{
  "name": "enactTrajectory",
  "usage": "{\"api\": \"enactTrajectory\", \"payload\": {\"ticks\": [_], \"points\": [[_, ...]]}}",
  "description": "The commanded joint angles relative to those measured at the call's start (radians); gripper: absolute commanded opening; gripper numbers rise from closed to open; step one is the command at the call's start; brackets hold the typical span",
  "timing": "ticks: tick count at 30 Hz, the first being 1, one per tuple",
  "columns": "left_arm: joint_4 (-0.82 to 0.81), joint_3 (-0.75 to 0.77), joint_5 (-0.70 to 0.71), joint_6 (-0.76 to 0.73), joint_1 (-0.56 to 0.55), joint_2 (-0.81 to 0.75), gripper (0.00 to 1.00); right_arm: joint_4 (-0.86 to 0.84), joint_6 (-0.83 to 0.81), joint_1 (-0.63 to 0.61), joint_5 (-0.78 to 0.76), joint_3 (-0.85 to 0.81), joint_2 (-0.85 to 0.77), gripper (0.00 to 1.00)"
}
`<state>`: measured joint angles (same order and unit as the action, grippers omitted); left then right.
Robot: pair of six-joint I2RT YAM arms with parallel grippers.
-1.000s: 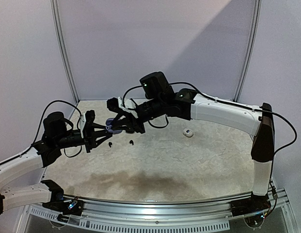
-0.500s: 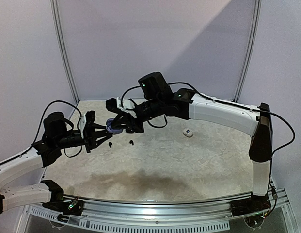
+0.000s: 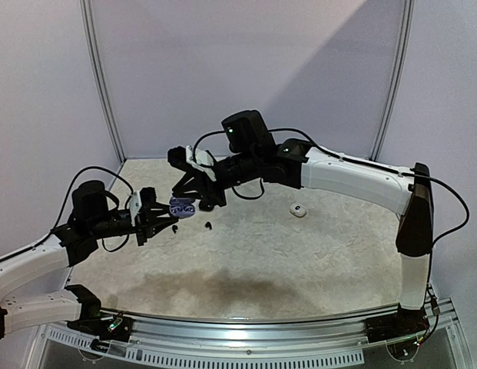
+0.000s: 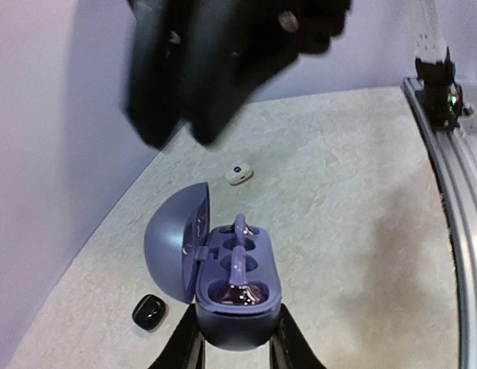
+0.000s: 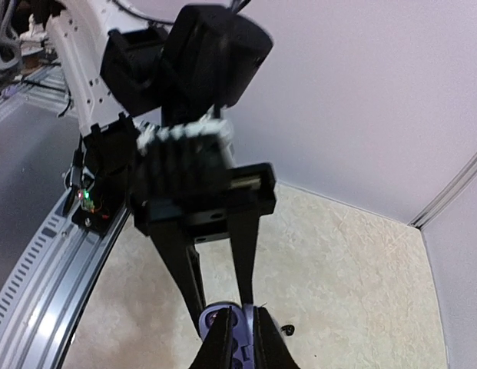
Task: Insert the wireless bluetooth earbuds into the charging case
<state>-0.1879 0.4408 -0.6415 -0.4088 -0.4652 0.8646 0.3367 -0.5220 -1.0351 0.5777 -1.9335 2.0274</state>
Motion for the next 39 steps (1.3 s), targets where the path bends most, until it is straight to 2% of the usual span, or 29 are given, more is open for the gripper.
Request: {"api": "enactTrajectory", "payload": {"ticks": [1,4,7,11,17,23,25,27,29,31,34,39], "points": [[0.050,-0.023,0.054,-0.257,-0.020,-0.006,0.00,-0.151,0.152,0.020,-0.038,0.027,-0.053,0.12],[0.034,-0.031,0.098,-0.355,-0.030,-0.004,0.00,-0.173,0.207,0.020,-0.097,0.012,-0.006,0.13],[-0.018,-0.040,0.120,-0.376,-0.038,-0.005,0.00,-0.142,0.232,0.018,-0.207,-0.016,0.048,0.13],[-0.059,-0.041,0.142,-0.338,-0.043,0.001,0.00,-0.096,0.208,0.014,-0.230,0.013,0.081,0.12],[-0.070,-0.046,0.176,-0.266,-0.043,0.005,0.00,-0.080,0.123,0.007,-0.193,0.148,-0.016,0.14],[-0.058,-0.037,0.168,-0.188,-0.043,0.008,0.00,-0.055,0.093,0.021,-0.239,0.163,-0.071,0.20],[-0.030,-0.028,0.142,-0.127,-0.043,0.004,0.00,-0.053,0.103,0.046,-0.223,0.169,-0.082,0.27],[-0.015,-0.027,0.093,-0.074,-0.042,-0.003,0.00,-0.044,0.109,0.069,-0.160,0.180,-0.097,0.47],[-0.017,-0.029,0.042,-0.022,-0.042,-0.011,0.00,-0.012,0.080,0.077,-0.088,0.186,-0.105,0.75],[-0.028,-0.028,0.009,0.026,-0.042,-0.011,0.00,0.004,0.019,0.075,-0.018,0.194,-0.104,0.90],[-0.051,-0.026,0.000,0.073,-0.043,-0.007,0.00,-0.003,-0.011,0.069,0.035,0.199,-0.089,0.93],[-0.085,-0.018,0.004,0.127,-0.043,0.004,0.00,0.022,-0.031,0.054,0.063,0.149,-0.038,0.86]]}}
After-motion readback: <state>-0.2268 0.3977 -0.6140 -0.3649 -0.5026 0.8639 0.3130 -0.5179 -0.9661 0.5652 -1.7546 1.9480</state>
